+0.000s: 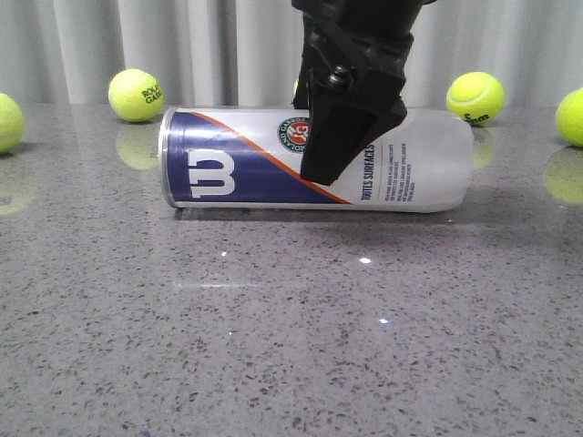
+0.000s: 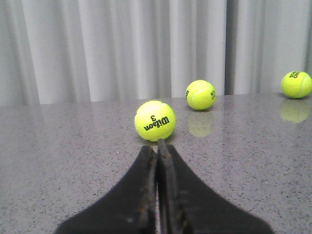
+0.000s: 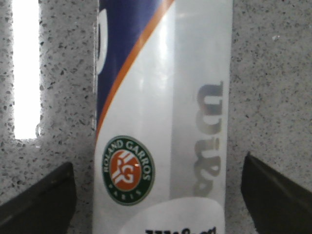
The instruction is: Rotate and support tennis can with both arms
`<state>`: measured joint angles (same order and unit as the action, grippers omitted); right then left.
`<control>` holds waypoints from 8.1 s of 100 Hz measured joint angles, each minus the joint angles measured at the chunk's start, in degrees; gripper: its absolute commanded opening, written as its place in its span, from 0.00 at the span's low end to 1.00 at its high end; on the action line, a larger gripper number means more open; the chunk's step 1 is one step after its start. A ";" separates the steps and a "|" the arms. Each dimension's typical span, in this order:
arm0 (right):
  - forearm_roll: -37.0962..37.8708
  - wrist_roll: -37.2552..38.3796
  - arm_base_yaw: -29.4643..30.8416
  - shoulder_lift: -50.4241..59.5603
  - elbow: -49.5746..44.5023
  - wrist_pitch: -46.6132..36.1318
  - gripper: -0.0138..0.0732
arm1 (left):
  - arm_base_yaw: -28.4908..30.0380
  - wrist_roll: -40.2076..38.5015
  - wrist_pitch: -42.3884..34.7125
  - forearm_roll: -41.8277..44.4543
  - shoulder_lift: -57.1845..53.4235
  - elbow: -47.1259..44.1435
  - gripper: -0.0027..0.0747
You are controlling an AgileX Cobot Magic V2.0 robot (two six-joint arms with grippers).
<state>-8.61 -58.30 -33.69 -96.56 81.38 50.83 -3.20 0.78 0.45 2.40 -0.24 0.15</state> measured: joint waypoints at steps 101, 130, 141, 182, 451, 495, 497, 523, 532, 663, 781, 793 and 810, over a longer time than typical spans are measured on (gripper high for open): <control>5.03 40.61 16.94 19.59 1.43 -0.69 0.90 | 0.00 0.00 0.00 0.00 0.00 0.00 0.01; 5.14 45.08 24.79 35.68 -18.49 -13.58 0.90 | 0.00 0.00 0.00 0.00 0.00 0.00 0.01; 5.14 46.03 26.57 43.31 -27.46 -19.21 0.90 | 0.00 0.00 0.00 0.00 0.00 0.00 0.01; 5.14 51.41 27.18 70.19 -55.09 -35.85 0.90 | 0.00 0.00 0.00 0.00 0.00 0.00 0.01; 4.80 52.75 27.18 75.78 -59.55 -41.30 0.08 | 0.00 3.42 46.67 -20.34 48.41 49.10 0.74; 4.80 52.75 27.18 75.78 -59.55 -41.30 0.08 | 0.00 34.46 49.82 -61.39 66.42 49.18 0.74; 4.80 52.75 27.18 75.78 -59.55 -41.30 0.08 | 0.00 35.57 50.34 -62.52 67.55 49.18 0.74; 4.80 52.75 27.18 75.78 -59.55 -41.30 0.08 | -0.13 46.53 57.12 -74.58 80.06 49.18 0.74; 4.80 52.75 27.18 75.78 -59.55 -41.30 0.08 | -1.08 48.59 57.65 -76.95 83.30 49.31 0.74; 4.80 52.75 27.18 75.78 -59.55 -41.20 0.08 | -4.98 66.17 66.02 -84.15 81.13 49.86 0.01; 4.80 52.75 27.18 75.78 -59.55 -41.20 0.08 | -3.16 23.41 72.18 -19.71 54.10 63.78 0.01; 4.80 52.75 27.18 75.78 -59.55 -41.20 0.08 | -3.92 23.31 71.40 -20.17 55.03 63.67 0.09; 4.80 52.75 27.18 75.78 -59.55 -41.20 0.08 | -4.16 23.09 71.52 -22.47 57.59 63.67 0.44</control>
<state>-3.80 -5.55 -6.51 -20.79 21.83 9.63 -7.36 23.87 71.97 -20.07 57.35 63.82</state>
